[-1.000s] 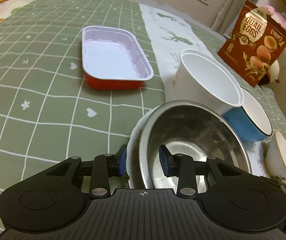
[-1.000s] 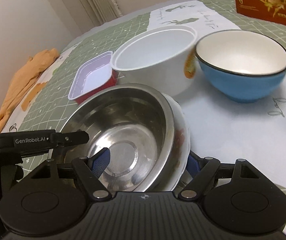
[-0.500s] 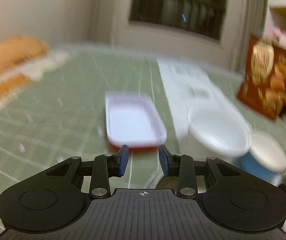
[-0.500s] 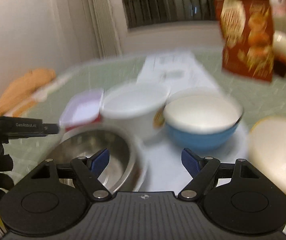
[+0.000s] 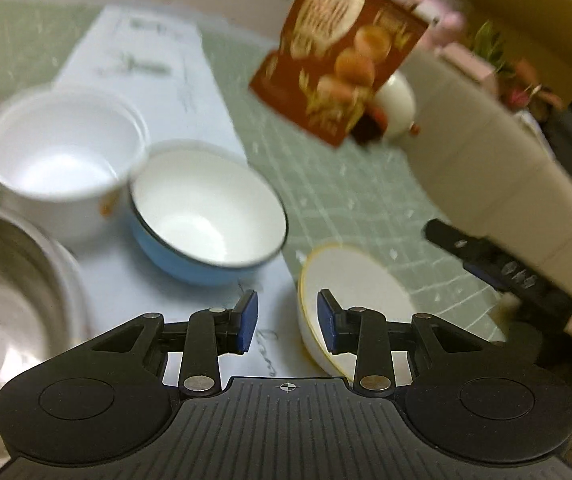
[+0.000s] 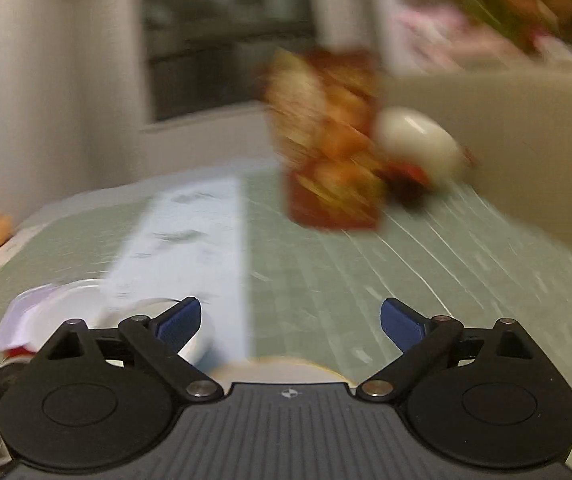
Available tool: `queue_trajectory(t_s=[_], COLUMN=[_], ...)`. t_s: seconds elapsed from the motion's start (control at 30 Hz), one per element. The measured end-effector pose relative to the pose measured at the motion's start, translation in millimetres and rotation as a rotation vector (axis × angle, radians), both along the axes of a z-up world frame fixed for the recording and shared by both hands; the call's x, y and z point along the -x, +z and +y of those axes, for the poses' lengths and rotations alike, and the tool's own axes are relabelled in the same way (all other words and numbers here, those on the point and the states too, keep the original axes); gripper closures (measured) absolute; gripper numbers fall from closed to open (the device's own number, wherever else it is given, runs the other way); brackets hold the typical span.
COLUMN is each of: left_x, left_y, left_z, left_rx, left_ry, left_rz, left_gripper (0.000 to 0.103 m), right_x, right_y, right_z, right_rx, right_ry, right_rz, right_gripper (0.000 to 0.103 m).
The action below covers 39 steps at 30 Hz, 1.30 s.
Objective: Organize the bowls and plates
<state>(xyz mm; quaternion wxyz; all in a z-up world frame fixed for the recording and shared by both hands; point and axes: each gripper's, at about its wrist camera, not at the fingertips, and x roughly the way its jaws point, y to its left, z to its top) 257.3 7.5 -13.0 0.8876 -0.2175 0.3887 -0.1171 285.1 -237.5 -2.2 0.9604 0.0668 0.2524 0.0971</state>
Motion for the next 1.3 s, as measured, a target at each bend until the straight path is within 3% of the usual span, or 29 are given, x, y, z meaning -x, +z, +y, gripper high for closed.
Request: queue_trajectory(t_s=[0.1, 0.17, 0.3, 0.53, 0.73, 0.83, 1.03, 1.3], left_x=[-9.7, -8.8, -7.2, -11.0, -17.5, -21.1, -18.9, -12.4], left_y=[-18.5, -24.1, -26.4, -34.5, -50.4, -54.6, -49.6, -40.3], left_z=[-8.0, -13.5, -17.6, -14.7, -23.6, -27.2, -30.8, -10.5], left_rx=[0.011, 0.015, -0.062, 0.026, 0.055, 0.102, 0.037, 0.023], left_ry=[-0.011, -0.012, -0.009, -0.051, -0.084, -0.125, -0.147, -0.114], left_rz=[0.028, 0.024, -0.008, 0.005, 0.016, 0.038, 0.04, 0.103], left_gripper=[0.067, 0.067, 0.067, 0.067, 0.068, 0.074, 0.074, 0.074], right_x=[-13.4, -17.7, -27.8, -50.2, -50.5, -51.9, -47.8, -41.1], right_y=[-10.3, -12.2, -23.7, -59.6, -70.6, -76.8, -75.2, -74.5], right_z=[-21.7, -24.2, -17.9, -1.4, -10.4, -10.6, -4.8, 2.0], right_rx=[-0.067, -0.043, 0.017, 0.045, -0.046, -0.104, -0.131, -0.203], right_ry=[-0.059, -0.077, -0.055, -0.038, 0.0, 0.026, 0.038, 0.109], right_rz=[0.084, 0.095, 0.149, 0.298, 0.348, 0.39, 0.38, 0.414], right_gripper=[0.006, 0.006, 0.006, 0.011, 0.025, 0.027, 0.027, 0.025])
